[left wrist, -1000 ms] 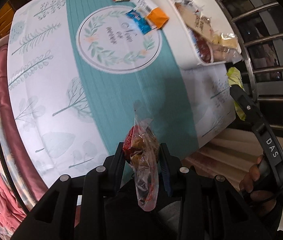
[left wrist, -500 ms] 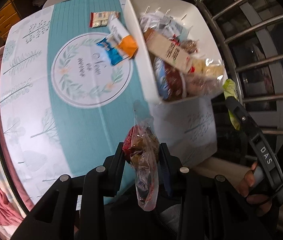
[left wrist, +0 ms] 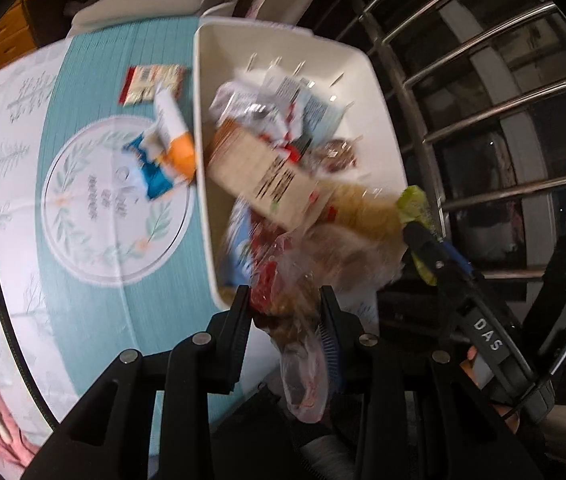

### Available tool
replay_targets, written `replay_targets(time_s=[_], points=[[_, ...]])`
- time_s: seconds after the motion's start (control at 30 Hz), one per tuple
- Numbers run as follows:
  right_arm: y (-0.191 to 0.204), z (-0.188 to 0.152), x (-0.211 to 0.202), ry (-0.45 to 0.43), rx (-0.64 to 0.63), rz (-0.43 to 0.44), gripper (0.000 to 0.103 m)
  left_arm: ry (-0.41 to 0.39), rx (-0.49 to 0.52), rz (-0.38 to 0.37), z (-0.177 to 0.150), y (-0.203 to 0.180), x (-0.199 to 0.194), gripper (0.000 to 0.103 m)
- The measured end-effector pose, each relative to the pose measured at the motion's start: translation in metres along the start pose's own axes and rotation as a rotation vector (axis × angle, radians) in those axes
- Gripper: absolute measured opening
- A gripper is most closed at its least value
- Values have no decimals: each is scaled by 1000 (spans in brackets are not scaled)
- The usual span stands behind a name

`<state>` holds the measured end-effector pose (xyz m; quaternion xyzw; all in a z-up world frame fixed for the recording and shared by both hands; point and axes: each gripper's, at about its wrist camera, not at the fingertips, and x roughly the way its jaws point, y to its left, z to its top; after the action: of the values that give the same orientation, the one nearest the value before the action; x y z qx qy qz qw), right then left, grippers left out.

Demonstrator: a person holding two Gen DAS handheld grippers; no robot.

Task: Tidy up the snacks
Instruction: 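Carry both packets into the white tray and open both grippers, then withdraw both grippers from the tray toward the remaining packets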

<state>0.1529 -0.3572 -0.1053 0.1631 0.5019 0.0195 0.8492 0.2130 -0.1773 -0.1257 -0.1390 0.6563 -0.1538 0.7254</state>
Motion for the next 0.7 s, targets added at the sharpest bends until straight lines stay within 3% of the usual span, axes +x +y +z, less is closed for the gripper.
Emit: replay_targets(time_s=[0.2,0.3,0.4,0.7], points=[[-4,13,4,-3,20,49,53,-94,33,-44,12,-15,-8,35],[-6,13,10,27,39,45,57,-144,45,-43,14,-17,-15,72],[-7,13,12,30,57,58,62,-182,50,-25,14,-16,-22,72],[14,6,14,51,44,68,69,-184,-30,-14,-1,13,-31,72]])
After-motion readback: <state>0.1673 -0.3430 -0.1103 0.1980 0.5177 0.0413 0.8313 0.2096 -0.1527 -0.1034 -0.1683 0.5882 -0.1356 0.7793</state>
